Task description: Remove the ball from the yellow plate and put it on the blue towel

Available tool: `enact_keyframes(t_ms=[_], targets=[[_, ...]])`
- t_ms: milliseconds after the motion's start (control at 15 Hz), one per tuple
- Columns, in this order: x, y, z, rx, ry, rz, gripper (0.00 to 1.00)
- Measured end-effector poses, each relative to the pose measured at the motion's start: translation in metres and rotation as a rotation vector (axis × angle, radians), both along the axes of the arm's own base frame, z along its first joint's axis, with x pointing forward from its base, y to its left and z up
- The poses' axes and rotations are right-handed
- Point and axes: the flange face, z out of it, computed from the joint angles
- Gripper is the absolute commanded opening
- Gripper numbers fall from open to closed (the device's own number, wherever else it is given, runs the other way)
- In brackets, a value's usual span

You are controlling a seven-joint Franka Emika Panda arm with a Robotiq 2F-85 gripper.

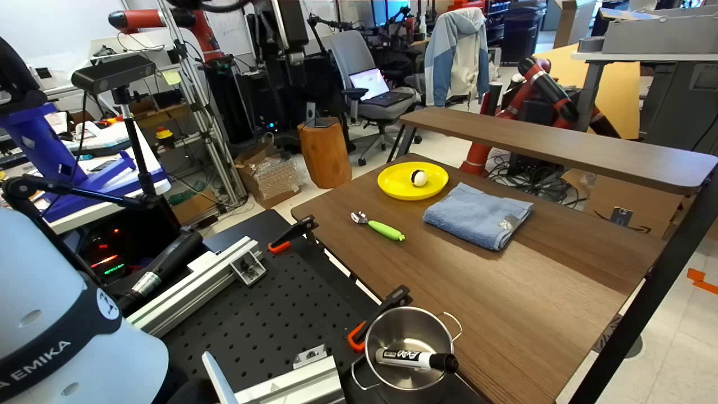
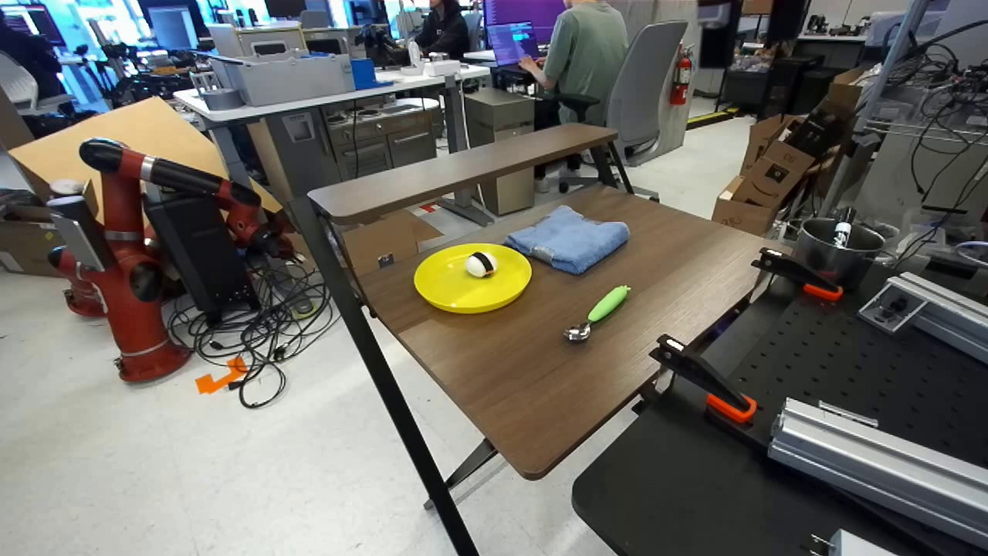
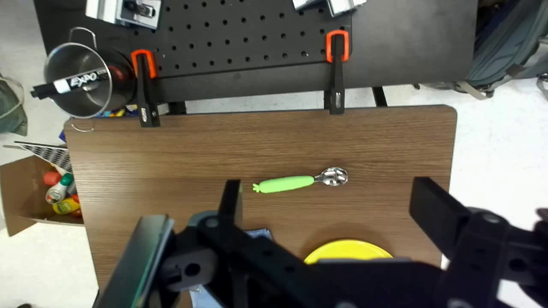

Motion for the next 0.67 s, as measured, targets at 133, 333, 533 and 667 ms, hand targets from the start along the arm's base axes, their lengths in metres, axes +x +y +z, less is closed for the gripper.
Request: enact_keyframes(t_ms=[133,333,533,667], targets=[[0.025,0.003,-0.011,0.030,-0.013,-0.004,1.00],[0.070,0.006,-0.027,0.082,-0.025,-0.021,1.00],[0.118,0.011,-0.041,0.122,-0.009,-0.047,1.00],[0.149,0.017,-0.056,0.143,-0.006,-0.070,1.00]])
